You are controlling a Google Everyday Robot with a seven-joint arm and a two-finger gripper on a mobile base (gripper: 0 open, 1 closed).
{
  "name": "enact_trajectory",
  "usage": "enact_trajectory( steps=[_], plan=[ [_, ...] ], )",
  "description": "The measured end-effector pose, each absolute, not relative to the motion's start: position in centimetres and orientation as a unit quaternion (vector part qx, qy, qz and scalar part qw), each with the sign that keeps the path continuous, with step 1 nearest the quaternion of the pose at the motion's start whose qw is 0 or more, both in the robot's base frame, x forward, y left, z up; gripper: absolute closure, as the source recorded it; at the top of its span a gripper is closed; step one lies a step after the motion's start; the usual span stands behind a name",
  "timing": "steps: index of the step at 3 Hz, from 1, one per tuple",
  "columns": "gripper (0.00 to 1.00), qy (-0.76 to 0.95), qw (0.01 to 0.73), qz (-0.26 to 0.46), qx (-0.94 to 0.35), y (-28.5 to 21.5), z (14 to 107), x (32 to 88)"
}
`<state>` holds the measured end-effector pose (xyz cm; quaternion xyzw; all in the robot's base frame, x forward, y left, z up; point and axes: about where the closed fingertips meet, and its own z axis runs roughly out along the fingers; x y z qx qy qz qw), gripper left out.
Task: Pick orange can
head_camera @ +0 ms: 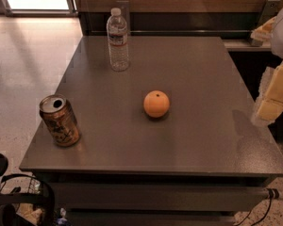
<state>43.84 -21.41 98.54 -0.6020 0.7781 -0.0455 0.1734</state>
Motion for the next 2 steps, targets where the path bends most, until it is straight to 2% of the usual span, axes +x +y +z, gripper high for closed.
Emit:
enact_trajectory(
  steps=[2],
  plan=[
    [0.0, 0.771, 0.194, -0.017, -0.606, -19.9, 98.0, 44.3]
  ],
)
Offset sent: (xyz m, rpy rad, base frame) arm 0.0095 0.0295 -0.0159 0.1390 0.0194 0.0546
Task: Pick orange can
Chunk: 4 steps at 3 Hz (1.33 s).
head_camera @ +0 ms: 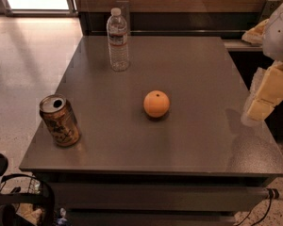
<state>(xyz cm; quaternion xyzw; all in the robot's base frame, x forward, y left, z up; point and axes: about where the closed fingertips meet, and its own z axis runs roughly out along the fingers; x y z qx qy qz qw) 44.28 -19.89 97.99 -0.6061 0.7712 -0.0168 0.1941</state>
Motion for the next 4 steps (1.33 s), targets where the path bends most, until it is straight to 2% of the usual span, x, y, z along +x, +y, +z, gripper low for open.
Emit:
enact_trajectory(
  steps=[1, 2, 4],
  plan=[
    [0.0, 0.761, 0.228, 0.021, -0.607, -17.3, 96.9, 44.2],
    [0.0, 0.743, 0.298, 0.074, -0.595, -13.7, 96.0, 44.5],
    [0.0, 0.672, 0.395, 0.221, -0.587, -4.4, 95.5, 45.2]
  ],
)
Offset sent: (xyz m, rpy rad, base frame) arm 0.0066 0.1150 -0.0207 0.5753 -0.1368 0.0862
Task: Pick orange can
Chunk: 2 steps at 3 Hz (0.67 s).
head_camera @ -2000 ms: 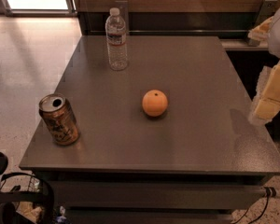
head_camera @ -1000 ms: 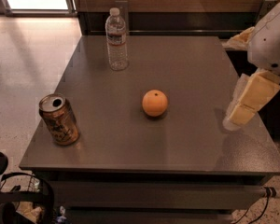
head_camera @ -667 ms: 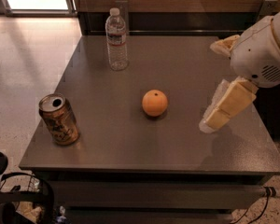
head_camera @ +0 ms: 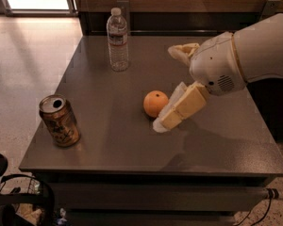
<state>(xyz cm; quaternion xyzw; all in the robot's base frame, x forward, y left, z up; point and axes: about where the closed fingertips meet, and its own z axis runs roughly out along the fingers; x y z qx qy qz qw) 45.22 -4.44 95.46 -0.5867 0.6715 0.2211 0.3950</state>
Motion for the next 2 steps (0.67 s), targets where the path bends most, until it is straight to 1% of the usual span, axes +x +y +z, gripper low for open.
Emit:
enact_trajectory(
  steps=[1, 2],
  plan=[
    [0.0, 0.652, 0.401, 0.258, -0.589, -2.15, 95.34, 44.96],
    [0.0, 0.649, 0.403, 0.267, -0.588, -1.6, 95.25, 44.94]
  ],
)
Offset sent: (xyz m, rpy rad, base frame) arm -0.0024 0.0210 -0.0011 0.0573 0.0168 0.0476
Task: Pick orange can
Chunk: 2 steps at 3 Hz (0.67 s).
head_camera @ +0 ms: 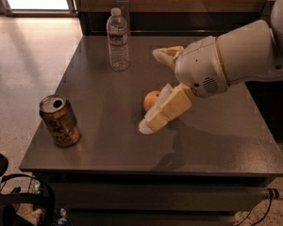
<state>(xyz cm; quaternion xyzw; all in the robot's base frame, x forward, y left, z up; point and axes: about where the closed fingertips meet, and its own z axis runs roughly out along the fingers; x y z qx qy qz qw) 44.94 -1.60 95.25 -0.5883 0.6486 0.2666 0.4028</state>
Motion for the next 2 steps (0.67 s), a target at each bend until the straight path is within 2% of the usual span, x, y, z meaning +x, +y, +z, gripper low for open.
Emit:
enact_trajectory(
  steps=[1, 2],
  plan=[
    [0.0, 0.649, 0.405, 0.273, -0.583, -1.3, 94.7, 45.2],
    [0.0, 0.635, 0.409, 0.294, -0.586, 2.4, 90.9, 45.4]
  ],
)
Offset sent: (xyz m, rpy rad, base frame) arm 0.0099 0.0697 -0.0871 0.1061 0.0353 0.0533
